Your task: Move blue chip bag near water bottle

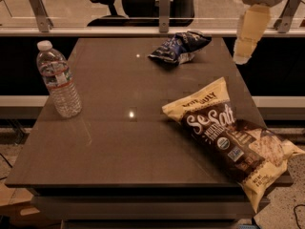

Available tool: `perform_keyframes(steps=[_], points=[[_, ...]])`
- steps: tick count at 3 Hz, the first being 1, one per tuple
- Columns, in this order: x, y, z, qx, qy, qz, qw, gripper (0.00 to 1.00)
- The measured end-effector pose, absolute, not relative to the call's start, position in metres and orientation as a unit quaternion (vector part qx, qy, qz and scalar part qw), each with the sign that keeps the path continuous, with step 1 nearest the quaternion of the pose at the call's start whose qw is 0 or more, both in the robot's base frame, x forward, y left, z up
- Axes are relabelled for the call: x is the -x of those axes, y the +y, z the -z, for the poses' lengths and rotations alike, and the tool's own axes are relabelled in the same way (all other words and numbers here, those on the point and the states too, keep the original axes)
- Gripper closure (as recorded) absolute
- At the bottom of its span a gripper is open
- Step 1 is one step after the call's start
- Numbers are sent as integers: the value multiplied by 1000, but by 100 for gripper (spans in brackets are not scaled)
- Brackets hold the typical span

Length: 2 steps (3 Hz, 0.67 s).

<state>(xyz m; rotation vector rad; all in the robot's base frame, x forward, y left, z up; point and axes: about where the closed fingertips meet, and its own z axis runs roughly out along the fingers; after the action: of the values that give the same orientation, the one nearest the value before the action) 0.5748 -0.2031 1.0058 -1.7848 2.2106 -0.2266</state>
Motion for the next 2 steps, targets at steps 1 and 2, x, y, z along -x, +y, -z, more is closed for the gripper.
perform_keyframes(steps=[1, 2], points=[[-603, -197, -993, 621, 768, 68, 143, 0], [-628, -193, -974, 613, 776, 53, 137, 0]])
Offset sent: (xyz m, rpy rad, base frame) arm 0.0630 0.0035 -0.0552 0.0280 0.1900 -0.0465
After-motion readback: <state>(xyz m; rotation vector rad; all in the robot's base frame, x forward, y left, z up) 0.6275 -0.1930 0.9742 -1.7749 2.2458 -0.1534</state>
